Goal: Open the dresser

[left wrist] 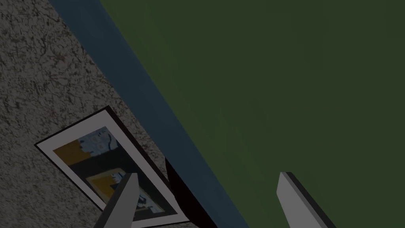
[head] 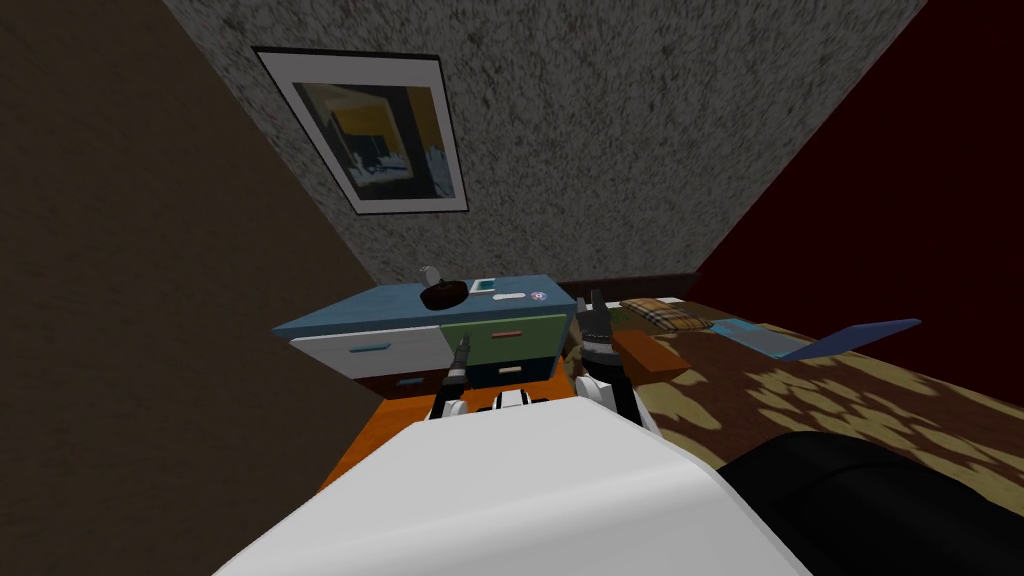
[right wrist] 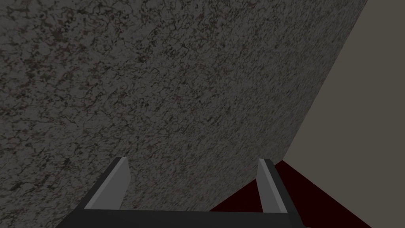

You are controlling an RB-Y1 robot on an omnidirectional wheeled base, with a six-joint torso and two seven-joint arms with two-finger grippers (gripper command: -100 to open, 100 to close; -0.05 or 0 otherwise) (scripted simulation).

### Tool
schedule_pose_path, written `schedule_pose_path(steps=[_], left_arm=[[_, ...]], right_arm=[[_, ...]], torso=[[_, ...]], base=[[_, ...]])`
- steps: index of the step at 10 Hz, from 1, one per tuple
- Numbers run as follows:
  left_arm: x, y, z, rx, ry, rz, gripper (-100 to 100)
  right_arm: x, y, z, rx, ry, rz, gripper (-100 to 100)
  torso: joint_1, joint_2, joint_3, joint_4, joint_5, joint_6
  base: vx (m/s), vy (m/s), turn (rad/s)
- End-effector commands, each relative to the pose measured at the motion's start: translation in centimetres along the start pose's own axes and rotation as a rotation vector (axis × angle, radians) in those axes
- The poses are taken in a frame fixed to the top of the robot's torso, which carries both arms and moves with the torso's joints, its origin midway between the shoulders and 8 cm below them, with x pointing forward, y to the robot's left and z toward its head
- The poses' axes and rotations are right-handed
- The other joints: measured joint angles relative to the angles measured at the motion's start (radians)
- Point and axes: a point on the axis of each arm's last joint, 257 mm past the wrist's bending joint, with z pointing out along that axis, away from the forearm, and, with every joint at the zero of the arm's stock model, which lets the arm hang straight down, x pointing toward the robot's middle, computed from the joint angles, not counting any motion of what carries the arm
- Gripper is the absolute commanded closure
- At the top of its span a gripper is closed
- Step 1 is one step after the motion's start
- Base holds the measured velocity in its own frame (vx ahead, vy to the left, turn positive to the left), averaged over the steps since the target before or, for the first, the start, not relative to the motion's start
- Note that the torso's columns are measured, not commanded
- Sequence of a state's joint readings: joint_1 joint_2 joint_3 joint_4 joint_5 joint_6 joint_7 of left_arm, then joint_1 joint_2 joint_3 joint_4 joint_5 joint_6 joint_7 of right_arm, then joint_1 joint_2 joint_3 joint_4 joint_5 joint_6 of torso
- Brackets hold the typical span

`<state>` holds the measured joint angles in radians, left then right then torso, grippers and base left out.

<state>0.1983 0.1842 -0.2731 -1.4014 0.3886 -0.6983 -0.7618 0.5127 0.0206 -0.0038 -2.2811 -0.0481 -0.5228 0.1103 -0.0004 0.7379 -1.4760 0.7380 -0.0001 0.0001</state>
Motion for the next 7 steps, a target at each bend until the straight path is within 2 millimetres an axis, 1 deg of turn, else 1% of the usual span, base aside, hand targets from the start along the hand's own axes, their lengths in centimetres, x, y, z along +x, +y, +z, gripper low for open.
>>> schedule_pose_path(steps=[1, 3, 4, 7], left_arm=[[1.9, 1.2, -0.4, -0.030, 0.031, 0.011, -100], [3.9, 2.0, -0.5, -0.051, 0.060, 0.014, -100], [4.0, 2.2, -0.6, -0.057, 0.063, 0.016, -100], [7.2, 3.1, -1.0, -0.090, 0.105, 0.011, -100]], right_arm=[[0.0, 0.0, 0.0, 0.000, 0.000, 0.000, 0], [0.0, 0.0, 0.0, 0.000, 0.000, 0.000, 0], [0.0, 0.0, 0.0, 0.000, 0.000, 0.000, 0], [0.0, 0.0, 0.0, 0.000, 0.000, 0.000, 0]], torso=[[0.000, 0.000, 0.000, 0.000, 0.000, 0.000], [0.001, 0.000, 0.000, 0.000, 0.000, 0.000], [0.000, 0.000, 0.000, 0.000, 0.000, 0.000], [0.000, 0.000, 0.000, 0.000, 0.000, 0.000]], base=[[-0.007, -0.019, 0.001], [-0.008, -0.017, 0.006], [-0.008, -0.015, 0.001], [-0.009, -0.016, 0.008]])
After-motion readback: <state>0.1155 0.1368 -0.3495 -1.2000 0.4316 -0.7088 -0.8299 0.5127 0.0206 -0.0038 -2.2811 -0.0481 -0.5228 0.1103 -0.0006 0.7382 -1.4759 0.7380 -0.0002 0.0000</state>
